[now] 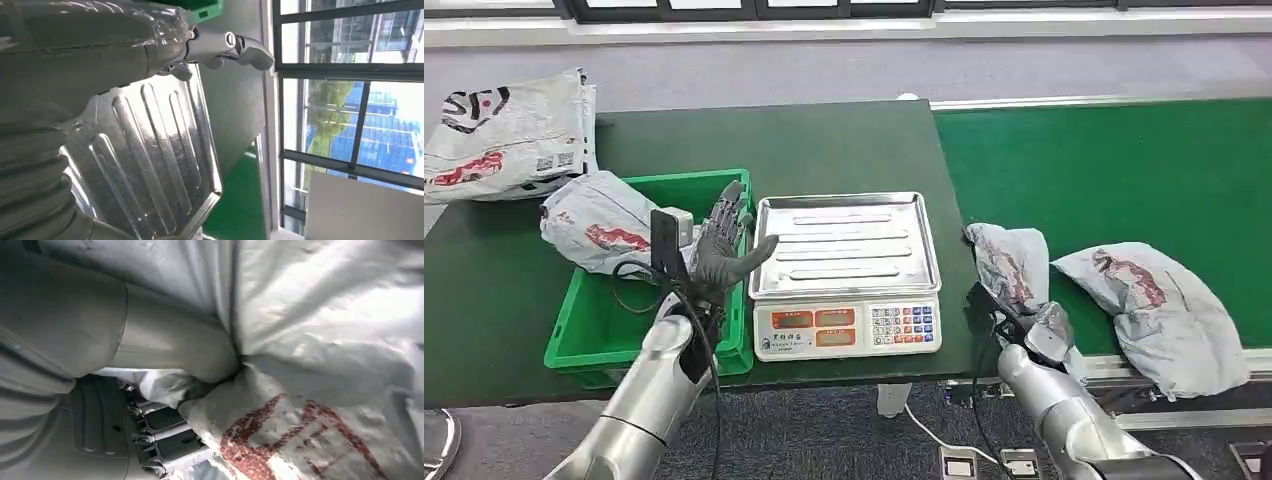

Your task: Moved the parcel from conveyor to table for the left to box.

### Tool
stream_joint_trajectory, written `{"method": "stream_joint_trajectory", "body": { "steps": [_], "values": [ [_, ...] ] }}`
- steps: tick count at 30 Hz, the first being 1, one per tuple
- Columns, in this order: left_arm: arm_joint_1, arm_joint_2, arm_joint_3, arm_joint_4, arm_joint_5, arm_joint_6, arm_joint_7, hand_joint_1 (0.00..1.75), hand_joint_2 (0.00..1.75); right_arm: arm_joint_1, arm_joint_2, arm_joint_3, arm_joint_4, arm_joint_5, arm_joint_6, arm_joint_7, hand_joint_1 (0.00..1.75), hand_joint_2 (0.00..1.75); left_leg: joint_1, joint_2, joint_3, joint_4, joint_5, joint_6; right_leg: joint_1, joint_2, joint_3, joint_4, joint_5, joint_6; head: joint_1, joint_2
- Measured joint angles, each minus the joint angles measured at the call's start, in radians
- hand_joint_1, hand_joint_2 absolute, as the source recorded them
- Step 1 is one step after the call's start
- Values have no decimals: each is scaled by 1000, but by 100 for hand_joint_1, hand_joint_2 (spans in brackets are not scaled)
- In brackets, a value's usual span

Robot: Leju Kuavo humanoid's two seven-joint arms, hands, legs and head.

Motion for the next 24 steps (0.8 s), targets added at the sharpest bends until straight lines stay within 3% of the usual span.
{"method": "stream_joint_trajectory", "body": {
  "steps": [4, 8, 17, 24],
  "values": [
    [9, 5, 0, -11, -1, 0, 0, 0, 175, 1, 3, 0, -6, -1, -5, -2, 175, 175, 0, 0, -2, 0, 0, 0, 0, 0, -2, 0, 0, 0, 0, 0],
    [22, 12, 1, -30, -32, 13, -6, 0, 175, 29, 9, 0, -78, -27, -191, -109, 175, 175, 0, 0, -7, 0, 0, -1, -1, 0, -8, 2, 0, 0, 0, 0],
    [25, 16, 4, -35, -84, 25, -34, 0, 175, 77, -2, 0, -580, -273, -341, -375, 175, 175, 0, -2, -10, 0, 1, 0, -2, -1, -13, 2, 0, 0, 0, 0],
    [13, 4, 4, -17, -91, 15, -44, 0, 175, 111, -17, 6, -778, -336, -333, -417, 175, 175, -1, -1, -12, 0, 1, 0, -3, -1, -13, 2, 0, 0, 0, 0]
  ]
}}
